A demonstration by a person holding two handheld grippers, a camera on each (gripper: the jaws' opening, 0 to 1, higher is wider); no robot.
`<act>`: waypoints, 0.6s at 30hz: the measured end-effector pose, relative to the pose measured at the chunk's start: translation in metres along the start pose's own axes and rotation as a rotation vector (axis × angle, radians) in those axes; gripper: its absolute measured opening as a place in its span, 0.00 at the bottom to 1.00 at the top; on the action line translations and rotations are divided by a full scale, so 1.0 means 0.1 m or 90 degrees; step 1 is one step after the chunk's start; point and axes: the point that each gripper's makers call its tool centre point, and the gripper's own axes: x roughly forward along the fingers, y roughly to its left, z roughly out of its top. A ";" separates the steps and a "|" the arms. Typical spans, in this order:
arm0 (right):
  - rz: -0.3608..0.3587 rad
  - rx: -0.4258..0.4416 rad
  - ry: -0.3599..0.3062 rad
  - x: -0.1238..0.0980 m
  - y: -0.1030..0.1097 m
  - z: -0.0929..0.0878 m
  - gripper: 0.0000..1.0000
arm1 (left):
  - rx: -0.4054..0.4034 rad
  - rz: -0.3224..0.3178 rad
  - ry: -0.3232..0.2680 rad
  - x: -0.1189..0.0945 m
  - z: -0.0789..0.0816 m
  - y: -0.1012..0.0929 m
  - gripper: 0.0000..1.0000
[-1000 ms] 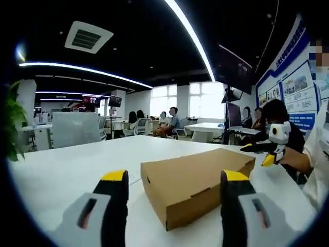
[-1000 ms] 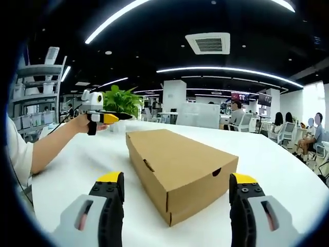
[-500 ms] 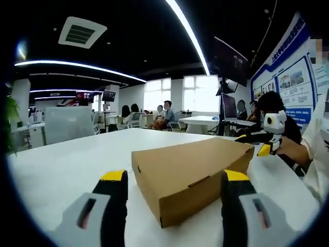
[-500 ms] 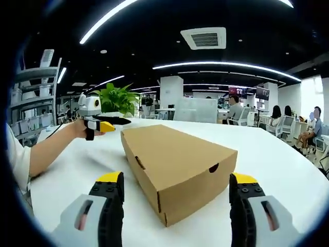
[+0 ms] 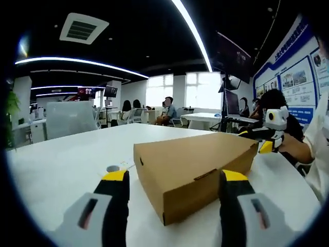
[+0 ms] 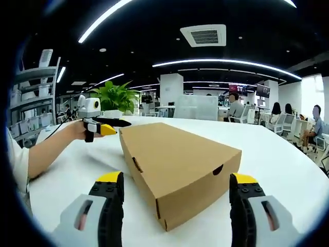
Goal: Operate the shoe box by opening the lid, removing the specified soft item, and placing it in the target area until the item is outside and the box remains undamaged.
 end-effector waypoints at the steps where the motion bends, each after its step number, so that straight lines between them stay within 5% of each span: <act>1: 0.000 0.000 0.000 0.00 0.00 0.00 0.87 | -0.001 0.000 -0.001 0.00 0.00 0.00 0.73; 18: -0.003 0.008 0.011 0.12 -0.02 -0.08 0.87 | -0.011 -0.004 0.027 0.07 -0.17 0.00 0.66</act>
